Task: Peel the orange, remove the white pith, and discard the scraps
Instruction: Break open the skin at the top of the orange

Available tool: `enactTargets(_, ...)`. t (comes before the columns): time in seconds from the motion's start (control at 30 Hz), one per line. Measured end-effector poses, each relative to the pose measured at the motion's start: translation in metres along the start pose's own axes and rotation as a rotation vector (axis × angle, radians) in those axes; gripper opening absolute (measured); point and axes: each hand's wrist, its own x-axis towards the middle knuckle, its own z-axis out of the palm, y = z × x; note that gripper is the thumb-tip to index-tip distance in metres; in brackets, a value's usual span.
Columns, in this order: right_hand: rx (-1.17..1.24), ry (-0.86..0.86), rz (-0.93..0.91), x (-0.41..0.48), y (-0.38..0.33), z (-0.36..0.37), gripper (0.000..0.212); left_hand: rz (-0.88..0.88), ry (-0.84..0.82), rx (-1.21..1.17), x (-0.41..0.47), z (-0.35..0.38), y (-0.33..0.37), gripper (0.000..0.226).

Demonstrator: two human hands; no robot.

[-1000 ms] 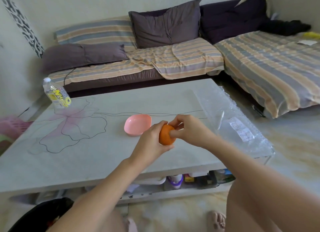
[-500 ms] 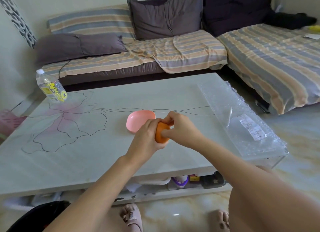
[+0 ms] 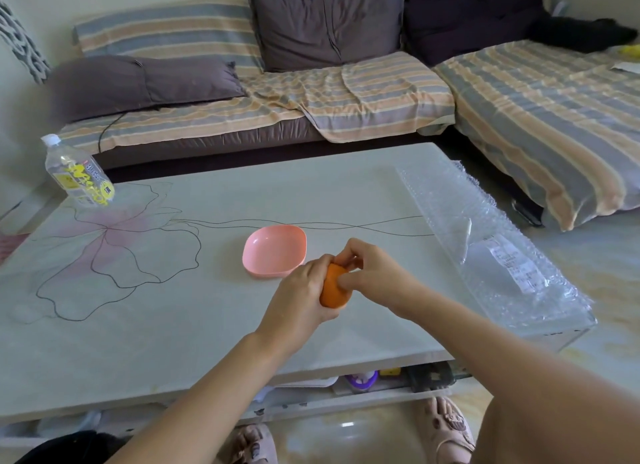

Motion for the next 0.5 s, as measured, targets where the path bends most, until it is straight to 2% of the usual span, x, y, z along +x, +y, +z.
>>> enactTargets(0.2, -0.028, 0.014, -0.040, 0.007, 0.007, -0.001, 0.020, -0.048, -0.010, -0.093, 0.004, 0.005, -0.004, 0.049)
enactTargets(0.3, -0.009, 0.013, -0.092, 0.010, 0.007, -0.006, 0.027, -0.078, -0.016, -0.156, 0.008, 0.001, -0.007, 0.058)
enactTargets(0.43, 0.233, -0.143, -0.092, 0.014, 0.002, -0.018, 0.026, -0.137, 0.067, -0.259, 0.014, -0.008, -0.005, 0.059)
enactTargets(0.5, 0.227, -0.200, -0.130, 0.015, 0.000, -0.021, 0.026, -0.163, 0.106, -0.303, 0.017, -0.012, -0.003, 0.058)
